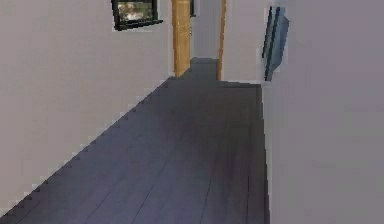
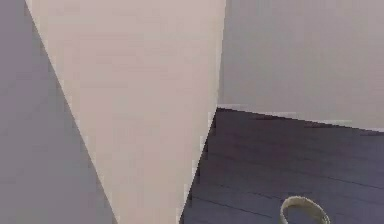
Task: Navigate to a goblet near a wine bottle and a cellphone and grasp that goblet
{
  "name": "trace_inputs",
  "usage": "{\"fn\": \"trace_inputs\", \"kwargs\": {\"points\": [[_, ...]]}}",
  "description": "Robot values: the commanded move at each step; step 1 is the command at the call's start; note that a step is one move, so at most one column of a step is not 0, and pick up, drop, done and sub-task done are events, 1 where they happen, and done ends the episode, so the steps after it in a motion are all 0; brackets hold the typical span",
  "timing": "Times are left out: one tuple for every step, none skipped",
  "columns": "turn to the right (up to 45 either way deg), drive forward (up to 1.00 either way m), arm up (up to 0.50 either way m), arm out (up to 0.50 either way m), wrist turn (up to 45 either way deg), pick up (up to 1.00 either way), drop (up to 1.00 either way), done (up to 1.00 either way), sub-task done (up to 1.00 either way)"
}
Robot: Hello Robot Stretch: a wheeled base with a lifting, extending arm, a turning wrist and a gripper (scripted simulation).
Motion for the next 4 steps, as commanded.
{"fn": "trace_inputs", "kwargs": {"points": [[0.0, 1.0, 0.0, 0.0, 0.0, 0.0, 0.0, 0.0, 0.0], [3.0, 0.0, 0.0, 0.0, 0.0, 0.0, 0.0, 0.0, 0.0], [0.0, 1.0, 0.0, 0.0, 0.0, 0.0, 0.0, 0.0, 0.0], [0.0, 1.0, 0.0, 0.0, 0.0, 0.0, 0.0, 0.0, 0.0]]}}
